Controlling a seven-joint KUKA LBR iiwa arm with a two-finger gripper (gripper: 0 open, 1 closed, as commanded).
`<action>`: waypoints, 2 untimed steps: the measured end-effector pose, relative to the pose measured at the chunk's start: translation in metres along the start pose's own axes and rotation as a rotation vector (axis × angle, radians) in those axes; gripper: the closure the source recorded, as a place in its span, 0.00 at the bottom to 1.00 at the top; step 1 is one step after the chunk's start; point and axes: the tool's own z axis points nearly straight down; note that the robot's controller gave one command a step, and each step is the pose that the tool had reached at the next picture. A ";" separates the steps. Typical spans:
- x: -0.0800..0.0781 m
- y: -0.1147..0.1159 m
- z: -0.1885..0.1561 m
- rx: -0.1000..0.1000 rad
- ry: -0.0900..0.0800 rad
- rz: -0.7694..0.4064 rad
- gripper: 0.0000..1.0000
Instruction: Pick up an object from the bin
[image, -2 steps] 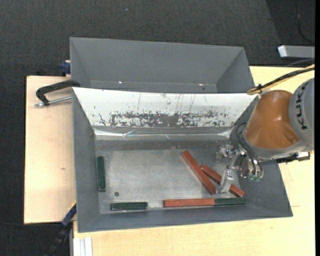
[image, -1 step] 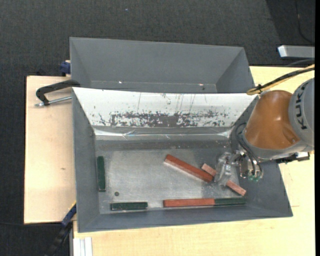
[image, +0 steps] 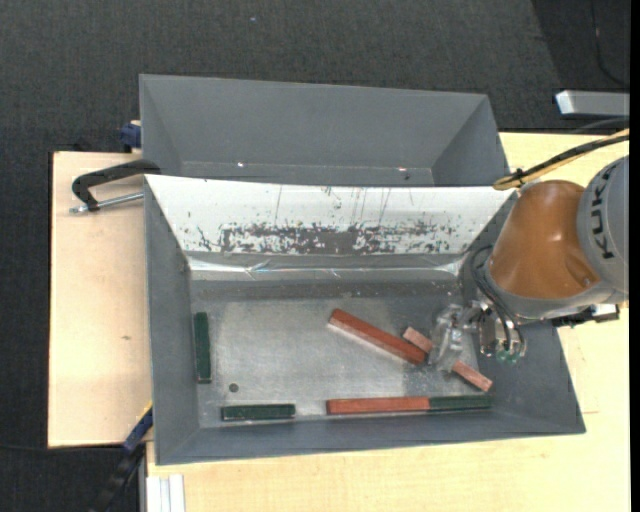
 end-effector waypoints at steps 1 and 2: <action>-0.017 -0.034 0.000 0.003 -0.004 -0.087 0.00; -0.017 -0.033 0.000 0.002 -0.004 -0.089 0.00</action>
Offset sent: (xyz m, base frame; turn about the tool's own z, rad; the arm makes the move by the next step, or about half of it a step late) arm 0.0000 0.0000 0.0000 0.0000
